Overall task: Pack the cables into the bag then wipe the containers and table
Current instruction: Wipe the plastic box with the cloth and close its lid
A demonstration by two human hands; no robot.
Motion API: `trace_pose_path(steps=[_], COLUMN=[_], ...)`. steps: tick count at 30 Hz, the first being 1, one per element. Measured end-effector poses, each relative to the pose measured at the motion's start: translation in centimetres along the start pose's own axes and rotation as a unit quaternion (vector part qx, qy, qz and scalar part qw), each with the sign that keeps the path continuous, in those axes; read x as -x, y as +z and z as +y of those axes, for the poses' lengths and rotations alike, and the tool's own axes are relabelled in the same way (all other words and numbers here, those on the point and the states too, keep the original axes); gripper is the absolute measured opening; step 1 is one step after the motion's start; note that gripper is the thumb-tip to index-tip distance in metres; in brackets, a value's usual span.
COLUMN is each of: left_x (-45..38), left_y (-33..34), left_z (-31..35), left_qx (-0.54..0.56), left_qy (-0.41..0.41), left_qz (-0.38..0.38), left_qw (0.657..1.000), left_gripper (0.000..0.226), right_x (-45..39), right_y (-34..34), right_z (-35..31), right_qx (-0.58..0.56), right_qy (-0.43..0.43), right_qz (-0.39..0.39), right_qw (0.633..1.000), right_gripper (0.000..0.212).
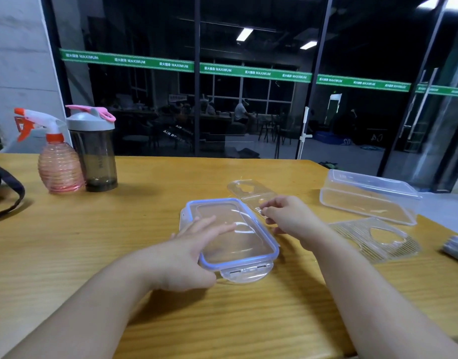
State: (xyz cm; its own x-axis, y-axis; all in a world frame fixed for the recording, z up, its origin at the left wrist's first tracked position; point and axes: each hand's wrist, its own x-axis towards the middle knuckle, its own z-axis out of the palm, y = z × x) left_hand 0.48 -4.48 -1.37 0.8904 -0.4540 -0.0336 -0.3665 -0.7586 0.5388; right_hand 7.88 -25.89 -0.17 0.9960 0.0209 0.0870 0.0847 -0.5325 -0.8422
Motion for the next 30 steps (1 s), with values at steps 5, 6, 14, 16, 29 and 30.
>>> trace_pose_path(steps=[5,6,14,16,29,30], left_x=[-0.4,-0.4,-0.5,-0.7,-1.9,-1.8], left_y=[0.6,0.6,1.0,1.1,-0.3,-0.3], left_z=[0.7,0.6,0.5,0.5,-0.3,-0.1], left_qx=[-0.048,-0.048,-0.023,-0.016,0.119,0.167], left_qy=[0.004,0.007,0.046,0.064,0.191,0.204], left_qz=[0.027,0.030,0.067,0.079,0.344,0.359], left_qw=[0.998,0.998,0.996,0.995,0.912,0.895], left_gripper=[0.078,0.076,0.050,0.046,0.030,0.034], right_x=[0.0,-0.1,-0.3,-0.4,0.2,0.4], right_y=[0.1,0.0,-0.1,-0.1,-1.8,-2.0], right_z=[0.0,0.1,0.3,0.3,-0.1,0.1], right_qx=[-0.027,-0.029,-0.015,-0.017,-0.124,-0.119], right_qy=[0.021,0.024,0.021,0.020,-0.052,-0.058], right_qz=[-0.013,-0.011,0.005,0.009,0.214,0.230], right_qw=[0.999,0.999,1.000,1.000,0.967,0.964], right_gripper=[0.015,0.015,0.018,0.018,0.010,0.011])
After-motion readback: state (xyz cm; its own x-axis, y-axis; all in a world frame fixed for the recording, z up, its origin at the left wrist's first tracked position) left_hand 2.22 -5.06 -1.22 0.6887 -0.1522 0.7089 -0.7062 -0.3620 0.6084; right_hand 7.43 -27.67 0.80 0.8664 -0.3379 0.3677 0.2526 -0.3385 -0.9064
